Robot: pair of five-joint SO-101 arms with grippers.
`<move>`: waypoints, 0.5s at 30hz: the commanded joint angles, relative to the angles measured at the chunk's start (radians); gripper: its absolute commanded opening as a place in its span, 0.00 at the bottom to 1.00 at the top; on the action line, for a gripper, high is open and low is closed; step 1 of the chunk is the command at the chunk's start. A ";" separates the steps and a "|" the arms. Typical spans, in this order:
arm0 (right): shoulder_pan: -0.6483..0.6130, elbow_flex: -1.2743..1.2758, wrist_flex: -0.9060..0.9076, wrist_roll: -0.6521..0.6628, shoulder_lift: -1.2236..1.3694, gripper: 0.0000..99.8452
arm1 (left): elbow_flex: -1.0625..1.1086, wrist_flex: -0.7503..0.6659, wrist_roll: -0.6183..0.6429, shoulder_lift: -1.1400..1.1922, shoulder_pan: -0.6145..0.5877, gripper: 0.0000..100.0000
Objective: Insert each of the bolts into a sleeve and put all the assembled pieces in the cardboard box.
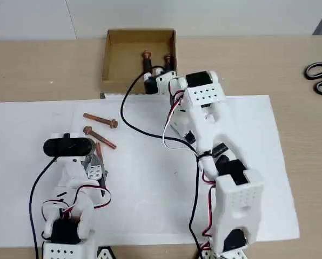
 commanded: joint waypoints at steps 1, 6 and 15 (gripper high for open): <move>-0.002 -0.006 -0.025 0.002 0.015 0.16 | -0.012 -0.005 -0.002 -0.008 -0.005 0.01; -0.004 -0.006 -0.036 -0.018 0.050 0.16 | -0.012 -0.005 -0.002 -0.008 -0.005 0.01; -0.005 -0.006 -0.094 -0.115 0.140 0.08 | -0.012 -0.005 -0.002 -0.008 -0.005 0.01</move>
